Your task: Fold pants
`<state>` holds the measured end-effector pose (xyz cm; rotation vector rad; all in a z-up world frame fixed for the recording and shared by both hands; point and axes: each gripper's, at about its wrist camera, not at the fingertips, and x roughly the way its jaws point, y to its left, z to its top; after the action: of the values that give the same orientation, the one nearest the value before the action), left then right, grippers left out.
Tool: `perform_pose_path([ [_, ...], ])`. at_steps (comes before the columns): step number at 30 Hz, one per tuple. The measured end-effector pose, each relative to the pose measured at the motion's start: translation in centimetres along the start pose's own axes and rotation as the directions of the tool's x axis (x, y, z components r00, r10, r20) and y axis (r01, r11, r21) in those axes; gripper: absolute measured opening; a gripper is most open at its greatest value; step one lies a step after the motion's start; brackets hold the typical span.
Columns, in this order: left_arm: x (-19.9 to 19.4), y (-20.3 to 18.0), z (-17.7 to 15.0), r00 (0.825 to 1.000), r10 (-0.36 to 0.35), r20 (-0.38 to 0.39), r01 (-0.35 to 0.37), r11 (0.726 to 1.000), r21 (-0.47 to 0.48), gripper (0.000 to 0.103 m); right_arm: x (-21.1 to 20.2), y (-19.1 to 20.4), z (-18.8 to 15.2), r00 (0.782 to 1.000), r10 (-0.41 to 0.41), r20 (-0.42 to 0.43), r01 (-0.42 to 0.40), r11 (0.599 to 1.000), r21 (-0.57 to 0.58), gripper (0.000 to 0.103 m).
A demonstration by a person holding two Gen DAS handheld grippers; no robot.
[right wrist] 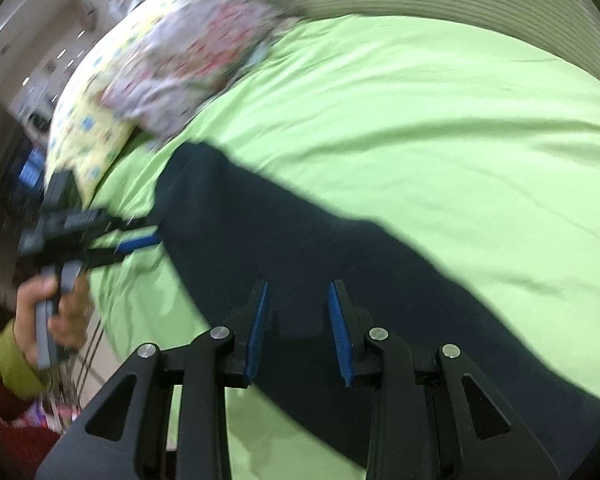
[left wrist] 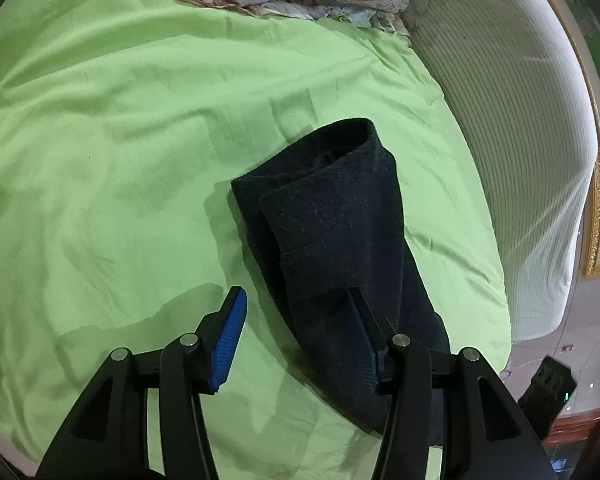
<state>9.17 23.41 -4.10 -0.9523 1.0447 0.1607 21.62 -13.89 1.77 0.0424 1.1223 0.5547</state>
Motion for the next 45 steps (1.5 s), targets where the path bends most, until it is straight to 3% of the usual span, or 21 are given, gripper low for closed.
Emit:
perform_pose_path([
  [5,0.5,0.5,0.9,1.000,0.015,-0.003,-0.015,1.000,-0.005,0.051,1.8,-2.5,3.1,1.000,-0.011,-0.019,0.012,0.999,0.043,0.032],
  [9,1.7,0.3,1.9,0.999,0.031,-0.026,-0.031,1.000,0.000,0.051,5.5,-3.1,4.8,0.994,-0.013,-0.107,0.016,0.999,0.027,0.032],
  [14,3.3,0.0,3.0,0.999,0.039,-0.027,-0.039,0.999,0.001,0.051,8.9,-3.7,4.5,0.977,0.022,-0.211,-0.018,1.000,0.023,0.033],
  [17,3.9,-0.3,3.3,0.999,0.043,-0.020,-0.043,0.999,0.004,0.053,8.8,-3.2,4.3,0.980,0.007,-0.198,-0.010,1.000,-0.017,0.032],
  [19,4.0,-0.6,3.5,0.999,0.031,-0.009,-0.031,0.999,0.008,0.052,8.5,-2.7,4.1,0.980,0.016,-0.197,-0.025,0.999,-0.043,0.016],
  [21,4.0,-0.6,3.6,1.000,-0.021,-0.005,0.021,1.000,0.015,0.031,8.0,-2.2,4.0,0.982,-0.007,-0.187,-0.008,0.997,-0.080,0.014],
  [24,3.3,-0.9,3.7,0.995,-0.096,0.009,0.096,0.995,0.027,0.022,6.7,-1.5,4.0,0.987,-0.007,-0.158,-0.006,0.997,-0.080,0.011],
  [30,-1.5,-2.3,2.7,0.976,-0.197,0.088,0.188,0.977,0.106,0.018,3.2,-0.2,4.4,0.998,-0.002,-0.063,-0.005,0.994,-0.114,0.010],
  [35,-5.3,-0.9,1.0,0.954,-0.264,0.141,0.251,0.962,0.104,0.018,2.7,0.4,5.2,1.000,0.010,0.002,-0.010,0.994,-0.108,0.009],
  [45,-2.2,2.0,0.7,0.986,-0.124,0.110,0.108,0.984,0.140,0.018,8.1,0.5,5.2,0.993,-0.106,-0.059,0.102,0.993,-0.065,0.010],
])
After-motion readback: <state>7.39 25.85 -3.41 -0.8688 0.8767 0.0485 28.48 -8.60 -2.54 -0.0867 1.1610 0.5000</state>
